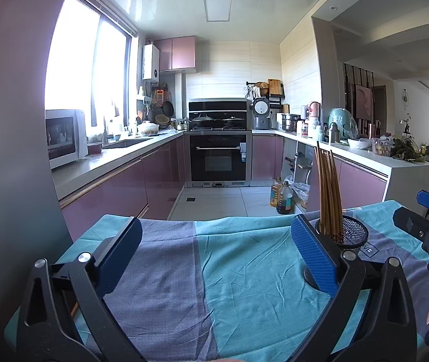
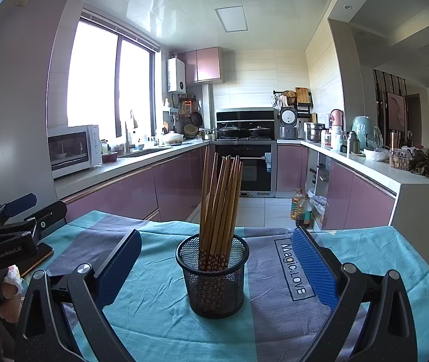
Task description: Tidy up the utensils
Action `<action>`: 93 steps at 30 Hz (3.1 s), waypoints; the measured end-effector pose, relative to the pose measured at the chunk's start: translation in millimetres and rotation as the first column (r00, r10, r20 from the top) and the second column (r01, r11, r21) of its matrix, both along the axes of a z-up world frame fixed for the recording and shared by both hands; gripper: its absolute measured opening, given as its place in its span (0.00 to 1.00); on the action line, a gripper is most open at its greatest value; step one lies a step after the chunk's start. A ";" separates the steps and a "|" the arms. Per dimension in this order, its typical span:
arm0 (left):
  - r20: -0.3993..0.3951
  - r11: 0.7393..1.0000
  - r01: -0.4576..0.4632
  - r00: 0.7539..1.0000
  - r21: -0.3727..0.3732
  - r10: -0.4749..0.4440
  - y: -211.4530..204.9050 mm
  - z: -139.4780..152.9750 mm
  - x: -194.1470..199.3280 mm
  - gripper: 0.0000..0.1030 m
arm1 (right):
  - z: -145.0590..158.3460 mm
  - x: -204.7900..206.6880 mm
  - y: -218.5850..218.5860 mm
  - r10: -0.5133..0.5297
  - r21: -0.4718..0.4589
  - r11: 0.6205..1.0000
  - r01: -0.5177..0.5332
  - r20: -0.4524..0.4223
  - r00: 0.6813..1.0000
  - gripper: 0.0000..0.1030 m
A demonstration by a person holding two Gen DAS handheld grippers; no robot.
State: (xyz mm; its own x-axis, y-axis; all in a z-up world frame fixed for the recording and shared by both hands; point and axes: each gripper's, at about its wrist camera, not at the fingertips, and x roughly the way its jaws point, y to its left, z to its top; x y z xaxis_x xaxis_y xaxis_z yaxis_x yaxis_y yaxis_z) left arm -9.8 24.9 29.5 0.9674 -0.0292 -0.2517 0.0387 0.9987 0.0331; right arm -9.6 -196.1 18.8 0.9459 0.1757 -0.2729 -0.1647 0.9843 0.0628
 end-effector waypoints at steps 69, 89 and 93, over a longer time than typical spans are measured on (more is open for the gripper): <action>-0.006 1.000 -0.001 1.000 -0.002 0.001 -4.9 -2.6 0.6 0.95 | 0.4 2.6 2.0 -0.004 0.004 1.000 0.004 0.009 1.000 0.94; -0.006 1.000 -0.003 1.000 -0.001 0.003 -5.3 -2.4 0.8 0.95 | -0.7 0.3 3.0 -0.015 0.003 1.000 0.015 0.014 1.000 0.94; -0.008 1.000 -0.004 1.000 -0.001 0.004 -6.4 -3.9 0.1 0.95 | -1.2 0.1 2.5 -0.018 0.005 1.000 0.018 0.011 1.000 0.94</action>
